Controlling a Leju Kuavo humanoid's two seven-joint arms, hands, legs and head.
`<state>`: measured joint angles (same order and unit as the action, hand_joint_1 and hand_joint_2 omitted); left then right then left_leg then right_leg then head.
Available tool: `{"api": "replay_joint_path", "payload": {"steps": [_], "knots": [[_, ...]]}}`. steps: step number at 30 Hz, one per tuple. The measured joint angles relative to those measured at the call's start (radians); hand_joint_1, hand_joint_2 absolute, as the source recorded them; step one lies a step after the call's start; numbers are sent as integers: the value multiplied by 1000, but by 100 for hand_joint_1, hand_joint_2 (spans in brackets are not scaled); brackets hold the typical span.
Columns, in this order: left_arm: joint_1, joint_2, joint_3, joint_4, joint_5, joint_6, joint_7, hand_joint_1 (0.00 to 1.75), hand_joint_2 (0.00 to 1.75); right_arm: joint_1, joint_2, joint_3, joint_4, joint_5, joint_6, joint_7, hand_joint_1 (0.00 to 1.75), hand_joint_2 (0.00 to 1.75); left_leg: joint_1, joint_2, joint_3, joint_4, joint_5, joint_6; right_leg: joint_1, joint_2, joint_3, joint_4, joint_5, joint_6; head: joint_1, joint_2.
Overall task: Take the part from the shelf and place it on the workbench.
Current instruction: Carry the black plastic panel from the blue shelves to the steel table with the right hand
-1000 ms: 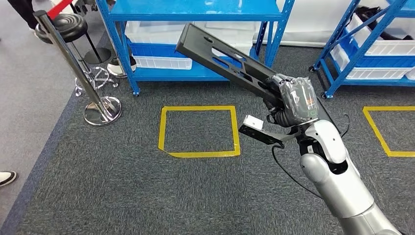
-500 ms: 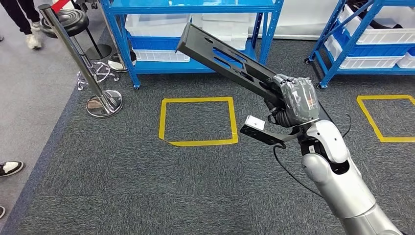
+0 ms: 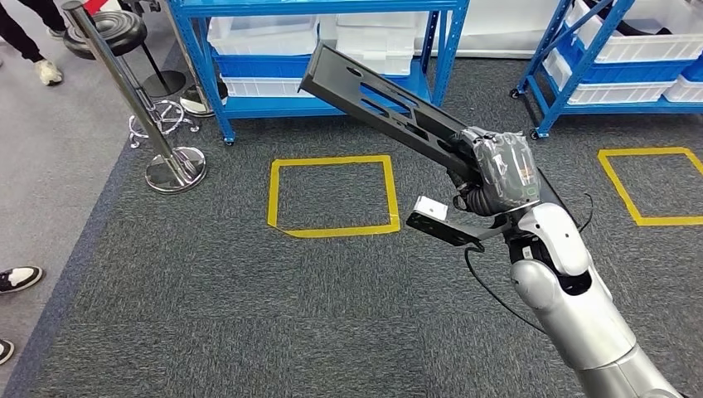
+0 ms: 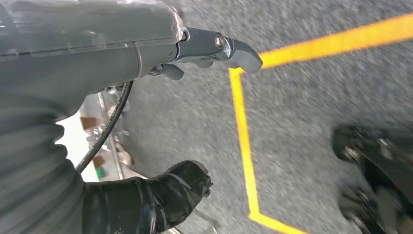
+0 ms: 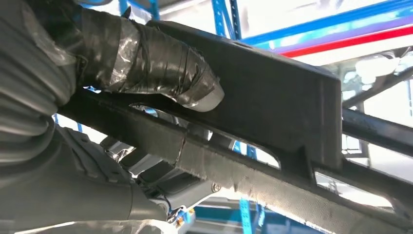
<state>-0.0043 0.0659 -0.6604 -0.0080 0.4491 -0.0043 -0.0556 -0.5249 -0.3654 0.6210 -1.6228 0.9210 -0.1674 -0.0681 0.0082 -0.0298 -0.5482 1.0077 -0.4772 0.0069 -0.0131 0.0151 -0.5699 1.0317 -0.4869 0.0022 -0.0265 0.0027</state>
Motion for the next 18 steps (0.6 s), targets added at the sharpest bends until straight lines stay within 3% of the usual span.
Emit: {"api": "replay_joint_path", "payload": {"steps": [2, 5, 6, 7, 8, 10, 12, 15, 16, 18], "knots": [[0, 0, -9, 0, 7, 0, -1, 0, 175, -2, -2, 0, 0, -1, 2, 2, 175, 175, 6, 21, 3, -15, 9, 14, 1, 0, -21, 38, -26, 10, 1, 0], [-1, 0, -18, 0, 14, 1, -2, 0, 175, -1, -3, 0, 0, -2, 5, 2, 175, 175, 8, 48, -2, -18, 14, 23, -5, -5, -103, 208, -110, 23, 2, 0], [-1, 0, -20, 0, 15, 1, -2, 0, 175, 1, -4, 0, 1, -2, 5, 2, 175, 175, 8, 57, -4, -16, 14, 23, -9, -7, -123, 249, -118, 28, 2, 0], [-1, -1, -22, 0, 15, 1, -2, 0, 175, 3, -4, 0, 1, -2, 6, 2, 175, 175, 9, 66, -6, -13, 13, 22, -12, -10, -126, 255, -108, 32, 2, 0], [-1, -1, -25, 0, 15, 1, -2, 0, 175, 3, -5, 0, 1, -2, 6, 2, 175, 175, 10, 74, -7, -9, 12, 20, -16, -16, -110, 224, -80, 36, 2, 0], [-2, -2, -29, 0, 18, 1, -2, 0, 175, 2, -6, 0, 1, -2, 6, 2, 175, 175, 12, 90, -10, 2, 5, 10, -18, -49, -47, 101, -20, 41, 2, 0], [-2, -1, -34, 0, 26, 2, -2, 0, 175, 1, -6, 0, 1, -2, 6, 2, 175, 175, 9, 102, -14, 14, -1, -3, -13, -70, -15, 26, 2, 32, 1, 0], [-5, -1, -42, 0, 36, 3, -3, 0, 175, 1, -10, -2, 1, -4, 6, 4, 175, 175, 6, 118, -18, 18, -2, -20, -9, -49, -25, 20, 6, 7, 0, 0], [-6, -1, -45, 0, 38, 4, -3, 0, 175, 1, -11, -2, 1, -4, 6, 5, 175, 175, 8, 110, -22, 26, -12, -24, -9, -41, -28, 19, 10, -1, 1, 0], [-5, -1, -49, 0, 40, 4, -3, 0, 175, -1, -12, -4, 0, -5, 6, 5, 175, 175, 12, 73, -53, 98, -65, -28, -9, -24, -32, 14, 18, -16, 0, 0]]}}
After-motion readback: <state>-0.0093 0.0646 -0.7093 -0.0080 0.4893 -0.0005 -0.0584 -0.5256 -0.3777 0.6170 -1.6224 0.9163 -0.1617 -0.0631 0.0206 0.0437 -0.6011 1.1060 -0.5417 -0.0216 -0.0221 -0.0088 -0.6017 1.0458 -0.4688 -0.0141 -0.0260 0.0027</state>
